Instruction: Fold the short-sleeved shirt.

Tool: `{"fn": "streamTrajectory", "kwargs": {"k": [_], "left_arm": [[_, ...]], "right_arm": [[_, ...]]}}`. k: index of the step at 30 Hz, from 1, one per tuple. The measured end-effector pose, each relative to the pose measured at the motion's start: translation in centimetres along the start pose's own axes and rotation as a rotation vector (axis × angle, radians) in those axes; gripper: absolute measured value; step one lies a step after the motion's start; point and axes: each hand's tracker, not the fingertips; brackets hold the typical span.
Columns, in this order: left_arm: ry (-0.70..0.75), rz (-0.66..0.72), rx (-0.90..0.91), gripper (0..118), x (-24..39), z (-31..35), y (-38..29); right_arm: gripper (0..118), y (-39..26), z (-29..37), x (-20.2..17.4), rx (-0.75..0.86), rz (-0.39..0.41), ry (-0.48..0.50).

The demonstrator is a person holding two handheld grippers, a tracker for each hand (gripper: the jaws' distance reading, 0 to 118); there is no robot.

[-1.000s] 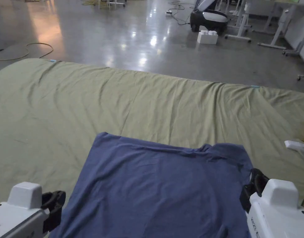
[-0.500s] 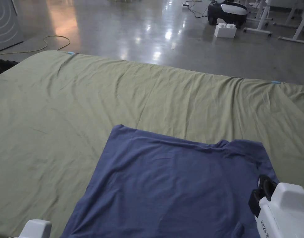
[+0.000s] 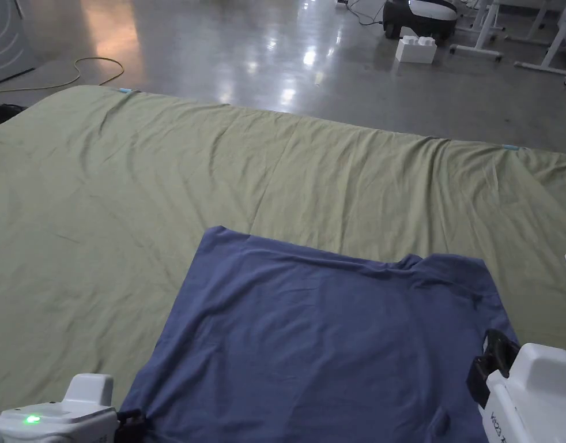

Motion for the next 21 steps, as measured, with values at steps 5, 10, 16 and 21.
{"fn": "streamTrajectory", "kwargs": {"k": [5,10,16,21], "left_arm": [[-0.023,-0.012,0.002,20,0.3,-0.3,-0.3],[-0.090,0.027,0.007,10,-0.7,0.5,-0.3],[-0.104,0.032,0.028,9,-1.2,1.9,-0.5],[-0.100,0.026,0.048,9,-0.9,3.0,-0.5]], "right_arm": [[1,-0.7,0.4,0.8,-0.023,-0.003,-0.003],[2,-1.5,1.2,2.7,-0.070,0.011,-0.005],[44,-3.1,2.4,7.1,-0.322,0.042,-0.047],[69,-6.5,2.6,9.9,-0.569,0.051,-0.011]]}}
